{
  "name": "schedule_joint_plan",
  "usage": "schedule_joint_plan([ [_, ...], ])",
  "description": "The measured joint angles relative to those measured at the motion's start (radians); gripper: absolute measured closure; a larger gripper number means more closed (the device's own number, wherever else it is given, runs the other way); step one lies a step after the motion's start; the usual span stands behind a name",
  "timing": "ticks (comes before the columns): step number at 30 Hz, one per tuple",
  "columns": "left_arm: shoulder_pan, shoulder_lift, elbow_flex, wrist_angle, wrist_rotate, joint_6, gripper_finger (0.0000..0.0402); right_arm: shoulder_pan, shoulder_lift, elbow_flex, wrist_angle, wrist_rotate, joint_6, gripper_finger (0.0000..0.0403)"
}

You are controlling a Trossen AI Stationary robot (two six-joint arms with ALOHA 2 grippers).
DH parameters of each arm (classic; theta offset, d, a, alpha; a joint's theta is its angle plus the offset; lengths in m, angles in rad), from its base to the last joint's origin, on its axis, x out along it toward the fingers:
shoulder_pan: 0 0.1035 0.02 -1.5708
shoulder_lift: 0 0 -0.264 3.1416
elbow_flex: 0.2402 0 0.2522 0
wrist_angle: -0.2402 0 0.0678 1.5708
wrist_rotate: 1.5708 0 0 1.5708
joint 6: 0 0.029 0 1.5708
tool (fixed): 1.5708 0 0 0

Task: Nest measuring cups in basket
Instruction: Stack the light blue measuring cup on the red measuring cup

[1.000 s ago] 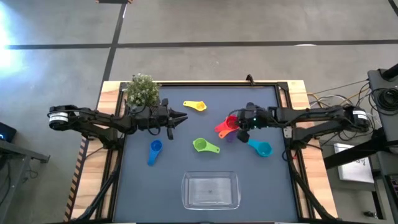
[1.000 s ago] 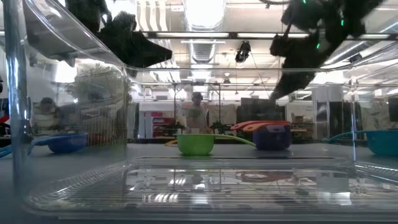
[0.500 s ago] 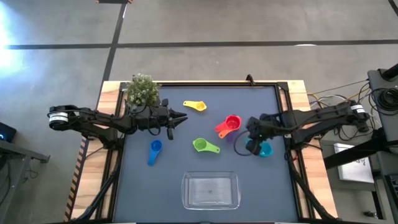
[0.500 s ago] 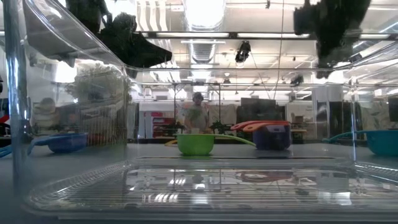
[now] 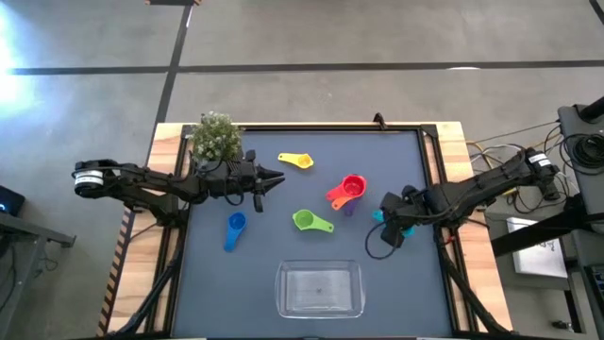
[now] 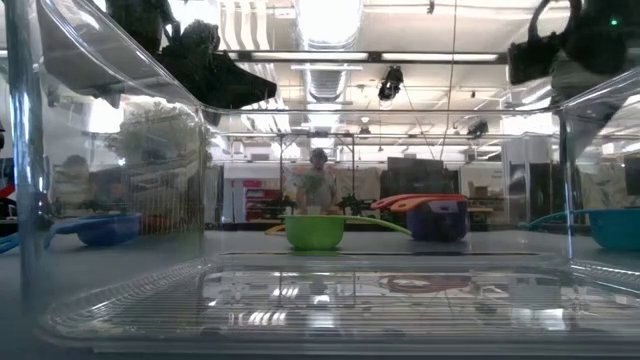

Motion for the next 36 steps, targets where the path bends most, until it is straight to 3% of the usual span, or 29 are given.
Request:
schedule_joint_plan([
  [7,0.000,0.000,0.000,0.000,0.000,0.000,0.0348,-0.002,0.000,-0.065,0.056,0.051,0.033,0.0179],
  [14,0.000,0.000,0.000,0.000,0.000,0.000,0.0348,-0.028,0.000,-0.126,0.085,0.060,0.061,0.0131],
  [22,0.000,0.000,0.000,0.000,0.000,0.000,0.0348,-0.057,0.000,-0.176,0.160,0.059,0.034,0.0109],
  [36,0.000,0.000,0.000,-0.001,0.000,0.000,0.0348,-0.071,0.002,-0.252,0.210,0.039,0.033,0.0111],
])
